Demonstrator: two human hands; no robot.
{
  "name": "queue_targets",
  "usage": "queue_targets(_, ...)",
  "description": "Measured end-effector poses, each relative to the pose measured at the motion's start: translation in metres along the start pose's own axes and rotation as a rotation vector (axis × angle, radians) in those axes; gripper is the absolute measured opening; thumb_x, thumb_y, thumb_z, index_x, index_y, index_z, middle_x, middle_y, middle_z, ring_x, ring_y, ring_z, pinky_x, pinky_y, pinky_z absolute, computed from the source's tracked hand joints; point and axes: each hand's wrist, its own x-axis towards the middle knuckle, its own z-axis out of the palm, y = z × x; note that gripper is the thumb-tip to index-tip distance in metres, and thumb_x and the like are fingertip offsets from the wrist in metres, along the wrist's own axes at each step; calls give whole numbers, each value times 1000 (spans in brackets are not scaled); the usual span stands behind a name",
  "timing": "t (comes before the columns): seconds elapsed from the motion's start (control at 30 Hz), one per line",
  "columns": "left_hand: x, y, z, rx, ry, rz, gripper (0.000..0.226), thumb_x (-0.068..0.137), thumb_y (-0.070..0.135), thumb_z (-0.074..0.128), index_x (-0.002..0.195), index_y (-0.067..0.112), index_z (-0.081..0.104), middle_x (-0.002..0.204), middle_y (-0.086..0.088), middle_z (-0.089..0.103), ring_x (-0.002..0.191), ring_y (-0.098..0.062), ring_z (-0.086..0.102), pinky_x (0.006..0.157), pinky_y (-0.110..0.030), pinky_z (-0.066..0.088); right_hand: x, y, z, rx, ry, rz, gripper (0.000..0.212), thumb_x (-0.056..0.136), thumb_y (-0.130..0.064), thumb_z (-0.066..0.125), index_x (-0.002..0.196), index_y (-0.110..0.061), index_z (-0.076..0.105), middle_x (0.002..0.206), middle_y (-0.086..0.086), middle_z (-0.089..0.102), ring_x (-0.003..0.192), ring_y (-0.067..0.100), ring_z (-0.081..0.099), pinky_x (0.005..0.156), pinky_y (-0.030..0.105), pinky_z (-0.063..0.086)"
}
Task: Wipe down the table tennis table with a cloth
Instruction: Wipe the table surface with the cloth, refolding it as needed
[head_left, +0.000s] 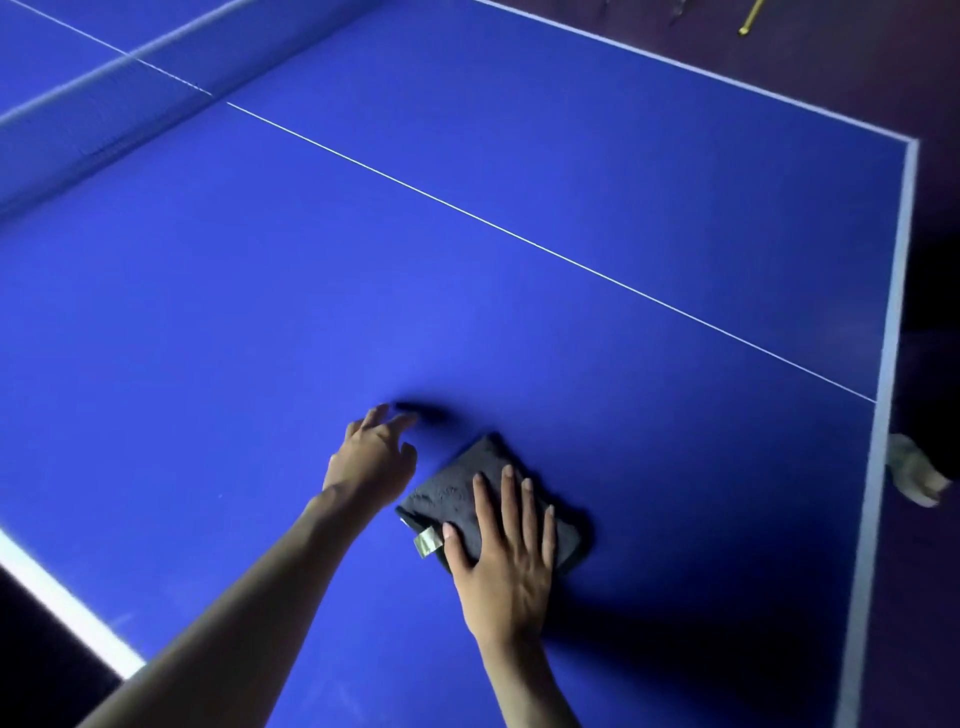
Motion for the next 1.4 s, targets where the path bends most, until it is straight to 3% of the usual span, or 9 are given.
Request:
queue_targets(0.23, -21, 10, 46, -3, -86, 8, 98, 83, -8, 37, 156, 56, 18, 169, 7, 1, 146, -35, 10, 101, -74, 34, 75, 41, 8, 29, 99, 8, 61, 98, -60, 56, 152, -33, 52, 167, -2, 36, 154, 25, 35, 124, 54, 27)
queue_targets(0.47, -21, 7, 68, 214, 64, 16, 94, 85, -4, 44, 156, 54, 19, 169, 5, 4, 133, -31, 17, 75, -46, 43, 223, 121, 26, 3, 131, 3, 59, 98, -64, 49, 148, -34, 57, 164, -1, 42, 150, 25, 40, 125, 51, 23)
queue_targets(0.7, -19, 5, 71, 257, 93, 27, 99, 87, -12, 38, 155, 56, 17, 168, 7, 13, 130, -28, 23, 70, -44, 47, 340, 174, 33, -11, 29, -37, 67, 96, -71, 42, 152, -36, 50, 167, -1, 36, 153, 24, 33, 127, 50, 16)
queue_targets(0.8, -17, 11, 67, 260, 71, -3, 104, 82, -14, 35, 155, 58, 17, 169, 10, 5, 138, -25, 17, 82, -50, 46, 348, 176, 36, 5, -8, -28, 69, 96, -71, 36, 155, -36, 46, 169, -1, 32, 155, 23, 29, 128, 50, 11)
queue_targets(0.93, -17, 16, 61, 206, 45, -30, 106, 79, -14, 32, 153, 60, 18, 169, 11, 2, 144, -24, 12, 91, -59, 44, 302, 165, 30, 10, 20, 44, 66, 98, -66, 37, 154, -32, 48, 168, 3, 33, 155, 26, 30, 128, 53, 13)
queue_targets(1.07, -16, 25, 52, 177, 6, -50, 99, 80, -9, 34, 154, 57, 23, 167, 9, 6, 132, -24, 20, 87, -51, 41, 192, 132, 11, 10, 95, 125, 60, 102, -59, 44, 152, -27, 52, 166, 6, 38, 152, 30, 37, 126, 54, 19)
queue_targets(1.2, -18, 38, 44, 128, -64, -84, 90, 82, 0, 41, 155, 51, 25, 169, 9, 3, 141, -28, 18, 105, -63, 40, 61, 105, -15, 9, 43, 114, 61, 103, -59, 48, 155, -28, 49, 169, 3, 32, 155, 27, 32, 126, 54, 21)
queue_targets(1.3, -46, 67, 54, 160, -49, -17, 82, 86, 5, 44, 156, 43, 27, 170, 8, 2, 155, -29, 5, 118, -62, 25, -21, 102, -32, -22, 5, 108, 62, 101, -59, 51, 154, -28, 50, 169, 3, 30, 155, 26, 32, 124, 55, 26)
queue_targets(1.4, -73, 97, 76, 150, -14, 79, 78, 88, 7, 45, 155, 43, 30, 170, 7, 7, 154, -25, 10, 118, -57, 29, -50, 113, -39, -18, 4, 33, 64, 97, -59, 57, 153, -29, 51, 169, 3, 32, 153, 28, 35, 123, 56, 29)
